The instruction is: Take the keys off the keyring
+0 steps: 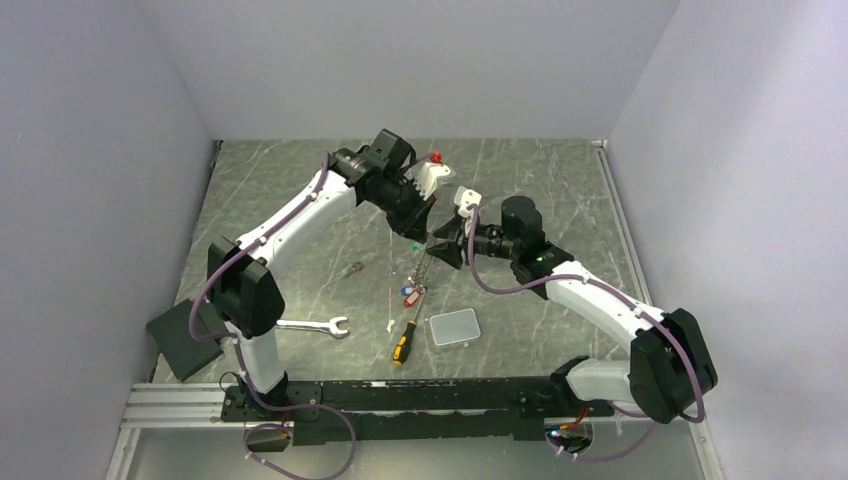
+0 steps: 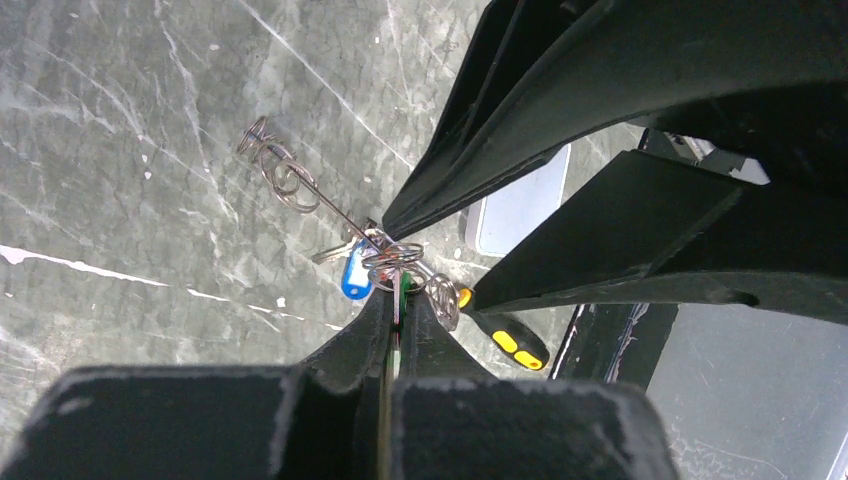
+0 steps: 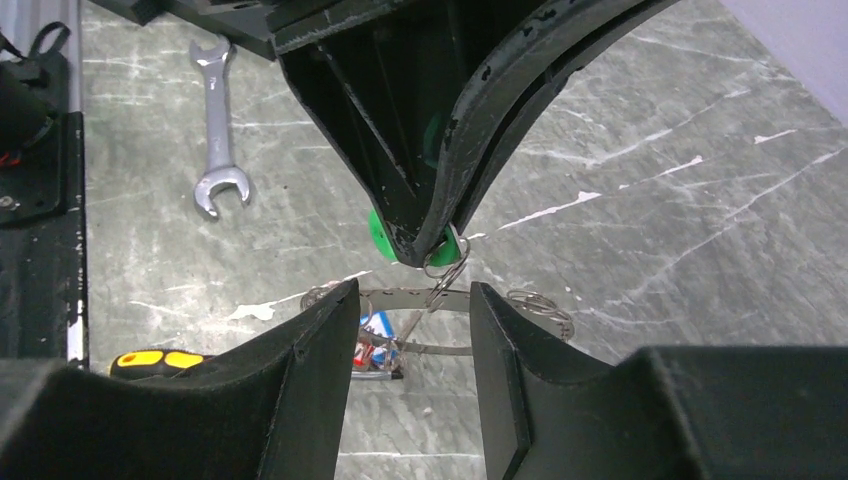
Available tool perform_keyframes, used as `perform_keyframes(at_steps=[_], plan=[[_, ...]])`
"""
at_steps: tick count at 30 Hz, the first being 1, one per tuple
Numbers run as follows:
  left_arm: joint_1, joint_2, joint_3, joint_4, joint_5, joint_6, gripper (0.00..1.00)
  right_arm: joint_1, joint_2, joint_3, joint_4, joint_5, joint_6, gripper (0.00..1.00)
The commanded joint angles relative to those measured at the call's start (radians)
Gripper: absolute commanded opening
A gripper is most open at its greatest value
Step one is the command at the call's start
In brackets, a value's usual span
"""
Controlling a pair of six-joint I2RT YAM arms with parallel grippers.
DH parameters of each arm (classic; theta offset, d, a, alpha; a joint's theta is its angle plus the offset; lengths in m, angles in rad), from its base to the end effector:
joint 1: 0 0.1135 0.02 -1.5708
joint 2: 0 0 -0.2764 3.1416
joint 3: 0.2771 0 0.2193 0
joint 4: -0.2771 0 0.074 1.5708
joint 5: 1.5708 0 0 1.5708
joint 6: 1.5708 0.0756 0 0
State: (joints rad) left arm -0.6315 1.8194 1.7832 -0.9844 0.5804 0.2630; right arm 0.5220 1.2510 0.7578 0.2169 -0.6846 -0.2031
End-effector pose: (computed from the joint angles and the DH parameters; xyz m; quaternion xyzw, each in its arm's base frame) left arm 0.2764 -0.2535 0.3168 0.4689 0.7978 -0.3184 0.2054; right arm 0.2144 0.1785 0.2927 -0.4557 0.6308 0.3546 0.5183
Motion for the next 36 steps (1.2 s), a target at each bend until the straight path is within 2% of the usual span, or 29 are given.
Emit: perform_keyframes(at_steps=[1,18,19,23,36], plan=[[0.000,-0.002,0.022,0.033,0.050,-0.025,0.00,0.012,0.012,0.046,0.010,0.063,-0.033,0.47],[-0.001,0.004,0.022,0.034,0.075,-0.024,0.00,0.021,0.043,0.054,0.029,0.124,-0.034,0.34],[-0.002,0.004,0.022,0.034,0.075,-0.025,0.00,0.021,0.043,0.054,0.027,0.120,-0.036,0.30],[-0.002,0.003,0.020,0.035,0.069,-0.030,0.00,0.020,0.039,0.047,0.031,0.118,-0.046,0.01],[0.062,-0.032,-0.061,0.068,0.011,-0.047,0.00,0.019,0.008,0.018,0.060,0.133,-0.047,0.00]])
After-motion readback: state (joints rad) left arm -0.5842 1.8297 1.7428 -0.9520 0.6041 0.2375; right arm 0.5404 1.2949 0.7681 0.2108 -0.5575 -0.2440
